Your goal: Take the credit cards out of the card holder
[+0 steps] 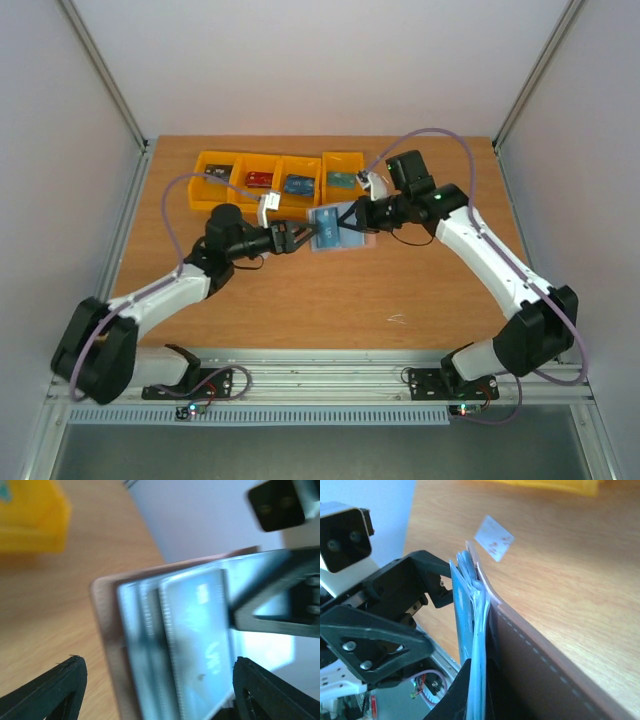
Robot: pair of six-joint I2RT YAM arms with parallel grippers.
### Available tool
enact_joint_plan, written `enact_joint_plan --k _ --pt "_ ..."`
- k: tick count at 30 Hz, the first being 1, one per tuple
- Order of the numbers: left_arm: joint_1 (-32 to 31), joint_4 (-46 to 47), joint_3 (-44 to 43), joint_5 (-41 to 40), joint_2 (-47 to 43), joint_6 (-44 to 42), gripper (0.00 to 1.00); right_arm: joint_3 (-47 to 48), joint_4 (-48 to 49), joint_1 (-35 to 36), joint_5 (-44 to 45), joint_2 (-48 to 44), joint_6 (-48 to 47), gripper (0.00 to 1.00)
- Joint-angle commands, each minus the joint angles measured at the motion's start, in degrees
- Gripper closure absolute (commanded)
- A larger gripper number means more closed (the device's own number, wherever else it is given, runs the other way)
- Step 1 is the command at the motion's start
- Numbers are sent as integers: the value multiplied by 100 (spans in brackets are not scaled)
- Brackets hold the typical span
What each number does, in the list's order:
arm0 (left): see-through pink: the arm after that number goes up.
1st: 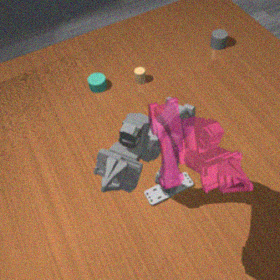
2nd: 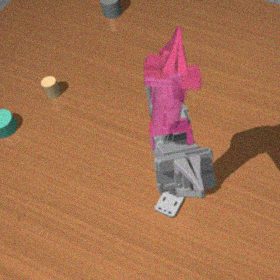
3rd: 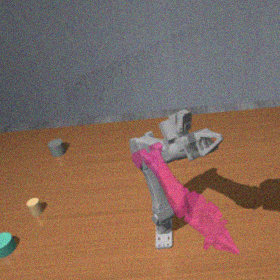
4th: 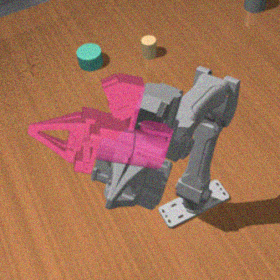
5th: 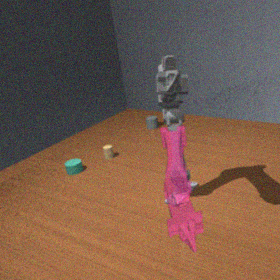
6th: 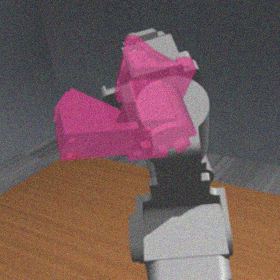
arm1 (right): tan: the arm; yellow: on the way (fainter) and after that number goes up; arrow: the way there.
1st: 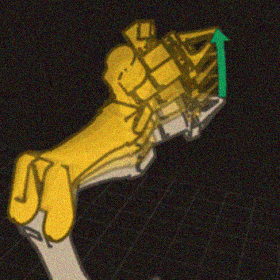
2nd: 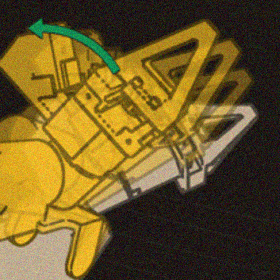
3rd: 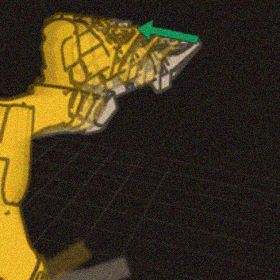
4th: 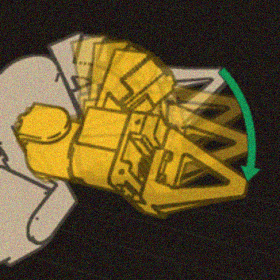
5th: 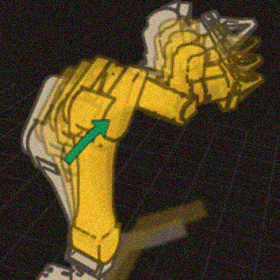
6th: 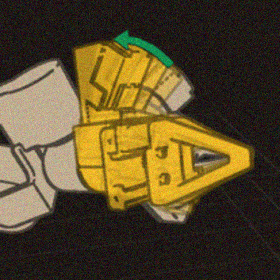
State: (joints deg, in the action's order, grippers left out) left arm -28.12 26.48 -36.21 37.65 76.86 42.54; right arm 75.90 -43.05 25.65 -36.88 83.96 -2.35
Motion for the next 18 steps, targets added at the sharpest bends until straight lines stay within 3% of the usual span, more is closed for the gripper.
enact_joint_plan --k 1,6,12,18 --pt "104 -23 -309 842 -958 -305 19 515 -182 -16 -507 -425 -670 99" --pt "107 -46 -575 948 -1443 -333 21 772 333 119 -1296 -635 -943 99" --pt "262 -229 -413 755 -1857 -147 23 1196 196 198 -1707 -617 -1218 99" --pt "750 -293 -510 1103 -2129 -291 21 1660 -285 204 -1882 -574 -1486 99"
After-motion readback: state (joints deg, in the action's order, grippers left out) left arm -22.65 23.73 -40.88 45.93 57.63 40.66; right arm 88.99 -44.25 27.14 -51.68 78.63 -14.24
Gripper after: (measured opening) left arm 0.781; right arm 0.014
